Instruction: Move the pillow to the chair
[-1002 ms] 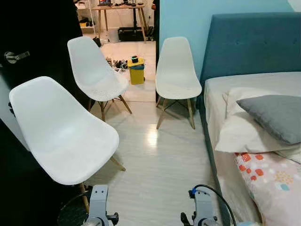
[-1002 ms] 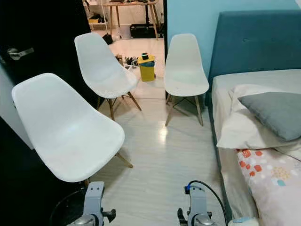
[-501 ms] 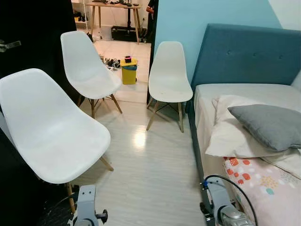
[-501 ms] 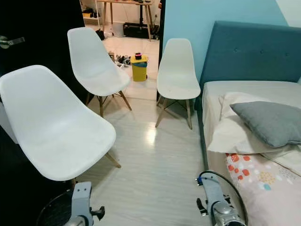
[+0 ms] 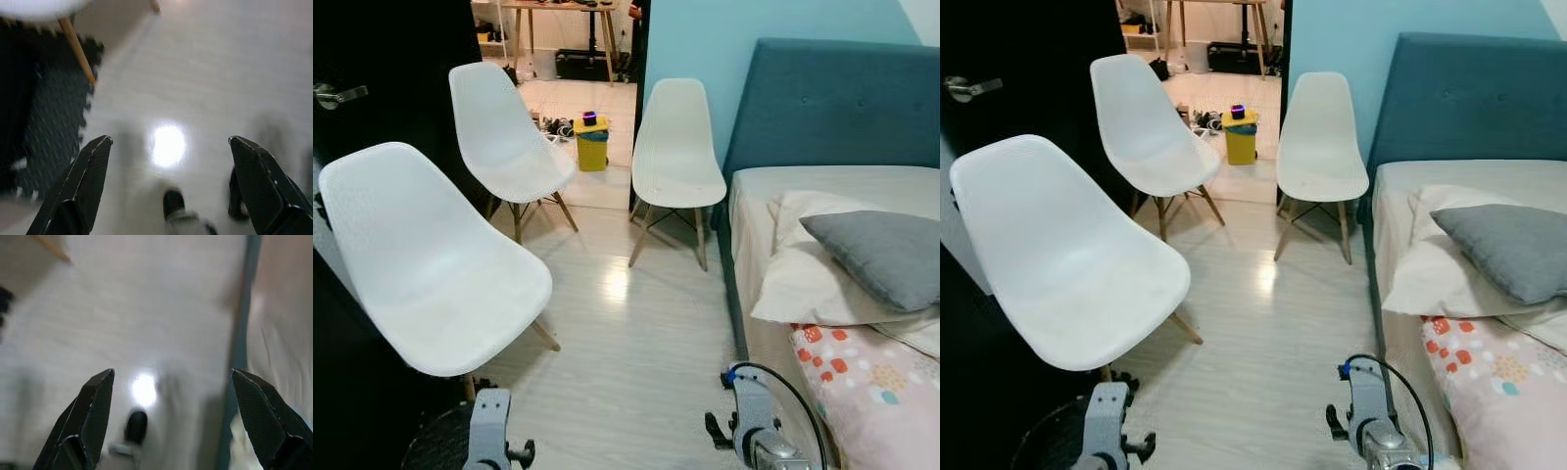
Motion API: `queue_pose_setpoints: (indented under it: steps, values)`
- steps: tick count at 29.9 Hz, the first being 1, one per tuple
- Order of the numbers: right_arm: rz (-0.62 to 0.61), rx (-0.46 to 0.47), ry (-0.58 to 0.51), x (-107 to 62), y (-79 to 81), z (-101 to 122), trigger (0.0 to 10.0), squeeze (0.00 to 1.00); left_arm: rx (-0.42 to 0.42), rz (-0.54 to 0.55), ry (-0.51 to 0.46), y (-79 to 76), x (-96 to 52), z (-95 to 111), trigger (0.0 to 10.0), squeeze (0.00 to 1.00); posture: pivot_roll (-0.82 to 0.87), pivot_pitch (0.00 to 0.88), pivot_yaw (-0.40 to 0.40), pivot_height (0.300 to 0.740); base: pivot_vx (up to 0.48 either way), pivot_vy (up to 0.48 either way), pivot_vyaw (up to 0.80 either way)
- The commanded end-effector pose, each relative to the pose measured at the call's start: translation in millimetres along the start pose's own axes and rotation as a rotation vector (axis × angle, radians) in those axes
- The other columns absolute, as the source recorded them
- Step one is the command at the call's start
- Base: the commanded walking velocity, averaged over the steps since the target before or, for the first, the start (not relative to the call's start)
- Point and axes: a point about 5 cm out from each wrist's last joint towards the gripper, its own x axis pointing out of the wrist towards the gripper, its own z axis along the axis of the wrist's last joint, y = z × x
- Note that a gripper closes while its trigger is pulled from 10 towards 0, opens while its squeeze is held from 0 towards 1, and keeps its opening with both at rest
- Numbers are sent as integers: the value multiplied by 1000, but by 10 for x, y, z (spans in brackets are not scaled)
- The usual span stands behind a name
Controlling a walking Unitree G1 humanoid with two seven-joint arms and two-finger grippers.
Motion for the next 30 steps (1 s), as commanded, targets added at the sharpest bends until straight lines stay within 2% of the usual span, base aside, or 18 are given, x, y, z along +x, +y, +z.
queue_pose_setpoints:
  steps: [1,2,4,5,6,7,8,10,11,14,15,20,23,26,30]
  values:
    - [23,39,-90,14,-7,162,10000,0,-23,2,-71,29,30,153,10000,0,18,38,-13,740,296,0,0]
    - [32,67,-120,16,-23,219,10000,63,-40,0,-105,21,41,220,10000,31,12,41,-13,740,0,0,0]
    - [42,83,-141,16,-33,259,10000,63,-51,4,-132,19,48,273,10000,31,11,41,-14,740,0,0,0]
    - [63,95,-171,13,-34,307,10000,827,-67,1,-168,9,55,341,10000,722,9,41,-13,740,0,0,0]
    - [63,95,-171,13,-34,307,10000,827,-67,1,-168,9,55,341,10000,722,9,41,-13,740,0,0,0]
    - [88,112,-209,6,-32,354,10000,1000,-70,-9,-211,-5,54,405,10000,1000,8,45,-14,740,0,0,0]
    - [88,112,-209,6,-32,354,10000,1000,-70,-9,-211,-5,54,405,10000,1000,8,45,-14,740,0,0,0]
    - [110,119,-304,-33,-62,440,10000,1000,-78,-33,-335,-45,28,568,10000,1000,12,54,-14,740,0,0,0]
    - [110,119,-304,-33,-62,440,10000,1000,-78,-33,-335,-45,28,568,10000,1000,12,54,-14,740,0,0,0]
    - [112,80,-408,-111,-115,508,10000,1000,-84,-52,-477,-86,-59,714,10000,1000,18,70,-16,740,0,0,0]
    - [112,80,-408,-111,-115,508,10000,1000,-84,-52,-477,-86,-59,714,10000,1000,18,70,-16,740,0,0,0]
    - [157,19,-545,-295,-123,597,10000,1000,-74,-94,-620,-172,-260,871,10000,1000,16,85,-17,740,0,0,0]
    - [164,9,-555,-322,-117,603,10000,1000,-73,-101,-635,-188,-292,887,10000,1000,16,85,-16,740,0,0,0]
    - [179,3,-571,-399,-94,600,10000,1000,-61,-143,-663,-287,-399,900,10000,1000,10,84,-15,740,0,0,0]
    - [177,1,-563,-411,-86,582,10000,1000,-58,-154,-663,-309,-426,902,10000,1000,9,83,-15,740,0,0,0]
